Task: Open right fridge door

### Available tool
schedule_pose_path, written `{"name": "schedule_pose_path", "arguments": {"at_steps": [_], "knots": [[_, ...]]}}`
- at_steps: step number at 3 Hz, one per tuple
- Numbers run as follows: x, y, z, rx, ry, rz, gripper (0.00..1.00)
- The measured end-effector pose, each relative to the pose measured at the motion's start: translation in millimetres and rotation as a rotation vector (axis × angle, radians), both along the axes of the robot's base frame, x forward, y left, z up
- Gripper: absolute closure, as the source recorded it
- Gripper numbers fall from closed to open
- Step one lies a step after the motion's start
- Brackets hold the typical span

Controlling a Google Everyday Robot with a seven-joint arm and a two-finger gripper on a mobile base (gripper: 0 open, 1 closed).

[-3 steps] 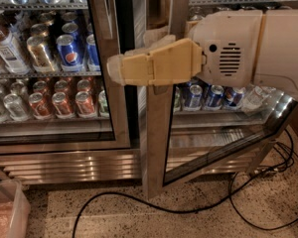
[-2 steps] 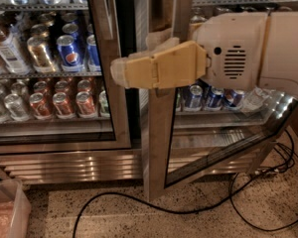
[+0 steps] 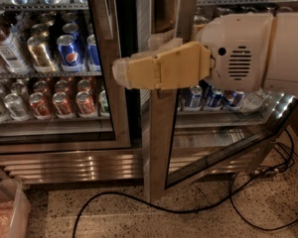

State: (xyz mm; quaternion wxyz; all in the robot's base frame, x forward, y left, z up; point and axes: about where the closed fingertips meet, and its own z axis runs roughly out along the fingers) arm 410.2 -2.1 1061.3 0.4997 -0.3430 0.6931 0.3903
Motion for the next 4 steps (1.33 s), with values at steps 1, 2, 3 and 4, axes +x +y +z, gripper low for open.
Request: {"name": "schedule_pose_path", "arguments": {"at_steps": [1,2,3,4], "knots": [[0.0,0.3,1.1,0.000,0.000,0.000,0.00],[-3.4,-3.7,-0.3,0.002,0.017,-0.012,0.00],[-4.3,-2.4,1.1,0.002,0.017,-0.012,0.00],[-8.4,-4.9,-0.4,-0.001,0.031,-0.020,0.00]]}}
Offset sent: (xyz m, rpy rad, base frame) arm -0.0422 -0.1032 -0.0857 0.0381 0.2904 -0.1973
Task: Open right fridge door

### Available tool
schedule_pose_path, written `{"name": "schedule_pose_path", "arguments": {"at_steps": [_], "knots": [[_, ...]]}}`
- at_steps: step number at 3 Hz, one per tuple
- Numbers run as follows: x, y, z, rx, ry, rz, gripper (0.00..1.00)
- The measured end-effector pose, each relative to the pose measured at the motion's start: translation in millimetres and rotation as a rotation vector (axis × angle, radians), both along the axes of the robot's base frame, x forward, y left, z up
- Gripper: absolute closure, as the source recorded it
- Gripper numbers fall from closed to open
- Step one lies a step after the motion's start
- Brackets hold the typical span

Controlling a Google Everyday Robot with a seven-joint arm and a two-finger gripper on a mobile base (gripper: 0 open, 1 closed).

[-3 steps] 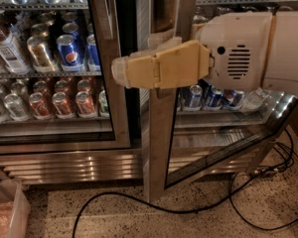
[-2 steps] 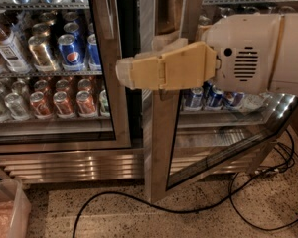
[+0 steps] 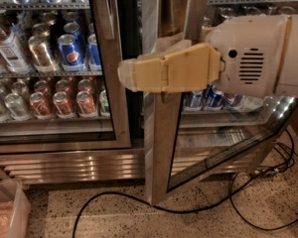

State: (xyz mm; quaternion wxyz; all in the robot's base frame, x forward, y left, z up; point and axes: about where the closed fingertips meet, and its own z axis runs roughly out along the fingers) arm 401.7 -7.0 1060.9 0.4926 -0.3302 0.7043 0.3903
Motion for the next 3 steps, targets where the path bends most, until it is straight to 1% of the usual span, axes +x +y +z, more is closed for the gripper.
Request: {"name": "schedule_pose_path", "arguments": {"at_steps": [1,2,3], "knots": [[-0.7,1.4,1.1,0.000,0.000,0.000,0.00],[0.1,10.7,10.4,0.025,-0.034,0.011,0.00],[0.5,10.5,6.8,0.025,-0.034,0.011,0.00]]}}
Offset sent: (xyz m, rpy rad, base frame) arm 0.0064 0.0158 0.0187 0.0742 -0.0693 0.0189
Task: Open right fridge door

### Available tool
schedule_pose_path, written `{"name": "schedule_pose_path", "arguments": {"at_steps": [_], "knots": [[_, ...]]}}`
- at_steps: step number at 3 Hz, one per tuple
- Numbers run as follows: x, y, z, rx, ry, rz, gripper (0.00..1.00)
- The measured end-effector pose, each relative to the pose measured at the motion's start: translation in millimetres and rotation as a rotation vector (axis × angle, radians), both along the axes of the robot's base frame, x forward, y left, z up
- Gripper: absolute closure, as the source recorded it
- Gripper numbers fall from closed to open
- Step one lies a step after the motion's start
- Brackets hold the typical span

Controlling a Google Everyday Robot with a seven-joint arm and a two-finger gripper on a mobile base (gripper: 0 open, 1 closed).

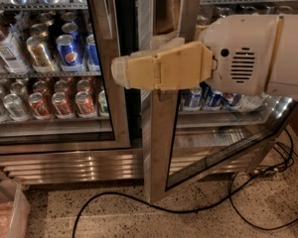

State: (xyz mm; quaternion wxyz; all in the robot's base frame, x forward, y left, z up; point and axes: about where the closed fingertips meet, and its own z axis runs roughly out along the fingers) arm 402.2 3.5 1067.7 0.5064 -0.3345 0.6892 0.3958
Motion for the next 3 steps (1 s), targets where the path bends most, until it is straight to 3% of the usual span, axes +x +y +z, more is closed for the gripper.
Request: {"name": "schedule_pose_path", "arguments": {"at_steps": [3], "knots": [[-7.2,-12.5,-3.0,-0.011,-0.015,-0.026,0.00]]}}
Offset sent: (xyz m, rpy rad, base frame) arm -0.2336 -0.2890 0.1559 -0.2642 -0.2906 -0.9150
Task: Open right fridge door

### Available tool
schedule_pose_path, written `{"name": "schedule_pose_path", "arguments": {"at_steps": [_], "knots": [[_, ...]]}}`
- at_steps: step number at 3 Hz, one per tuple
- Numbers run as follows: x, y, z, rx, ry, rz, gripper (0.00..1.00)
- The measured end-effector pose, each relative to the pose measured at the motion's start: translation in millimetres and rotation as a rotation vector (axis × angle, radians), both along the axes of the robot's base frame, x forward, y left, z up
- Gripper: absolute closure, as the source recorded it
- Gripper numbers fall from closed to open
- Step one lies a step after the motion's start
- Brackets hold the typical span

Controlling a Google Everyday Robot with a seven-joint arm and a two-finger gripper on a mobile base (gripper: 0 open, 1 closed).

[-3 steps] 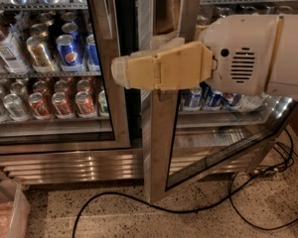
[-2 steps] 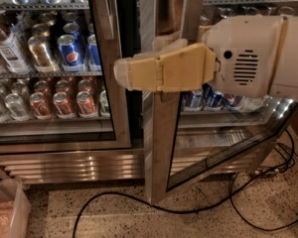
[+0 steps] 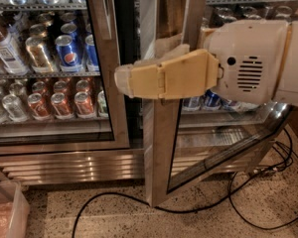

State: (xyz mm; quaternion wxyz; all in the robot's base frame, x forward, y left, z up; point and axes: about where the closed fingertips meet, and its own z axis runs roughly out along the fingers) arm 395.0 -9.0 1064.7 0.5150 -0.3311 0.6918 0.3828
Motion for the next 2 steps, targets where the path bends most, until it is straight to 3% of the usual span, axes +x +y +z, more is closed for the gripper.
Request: {"name": "schedule_pose_path", "arguments": {"at_steps": [2], "knots": [[-5.1,-5.5,1.5,-0.008,-0.005,-0.027,0.00]]}}
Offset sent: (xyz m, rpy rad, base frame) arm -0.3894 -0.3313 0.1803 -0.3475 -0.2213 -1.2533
